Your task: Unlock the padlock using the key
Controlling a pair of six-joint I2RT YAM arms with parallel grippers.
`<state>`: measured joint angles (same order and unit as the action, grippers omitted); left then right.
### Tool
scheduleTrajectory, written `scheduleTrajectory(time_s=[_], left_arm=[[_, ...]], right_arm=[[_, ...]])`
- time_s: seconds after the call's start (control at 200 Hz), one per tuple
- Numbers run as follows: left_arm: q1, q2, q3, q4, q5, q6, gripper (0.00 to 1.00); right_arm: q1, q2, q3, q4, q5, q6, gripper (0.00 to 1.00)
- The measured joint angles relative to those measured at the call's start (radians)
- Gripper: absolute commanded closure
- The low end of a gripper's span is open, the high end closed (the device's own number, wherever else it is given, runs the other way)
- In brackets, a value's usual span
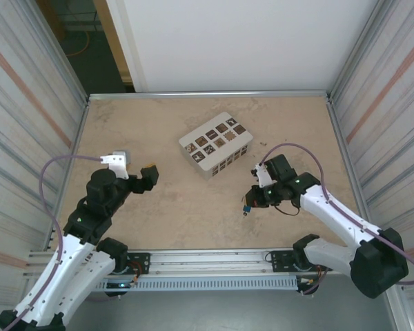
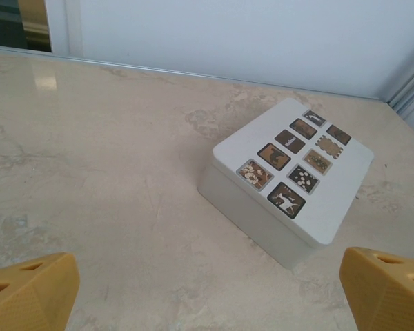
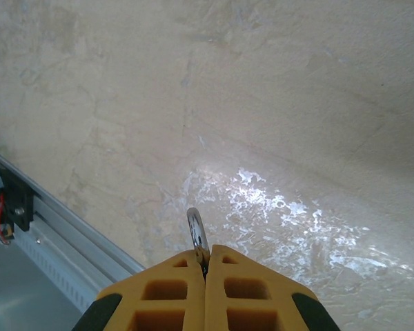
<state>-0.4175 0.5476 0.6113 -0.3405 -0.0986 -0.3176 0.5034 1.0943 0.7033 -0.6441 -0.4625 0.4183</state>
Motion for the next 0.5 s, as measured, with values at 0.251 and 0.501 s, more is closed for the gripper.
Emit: scheduleTrajectory(time_s=[0.251, 0.501], left_arm=[[0.003, 0.0, -0.004, 0.0, -0.001, 0.0, 0.02], [0.006, 0.001, -0.005, 0.0, -0.004, 0.0, 0.02]], right_arm=[[0.016, 0.068, 0.0, 0.061, -0.041, 0.02, 1.0], [0.028, 0.142, -0.01, 0.103, -0.063, 0.022, 1.0]])
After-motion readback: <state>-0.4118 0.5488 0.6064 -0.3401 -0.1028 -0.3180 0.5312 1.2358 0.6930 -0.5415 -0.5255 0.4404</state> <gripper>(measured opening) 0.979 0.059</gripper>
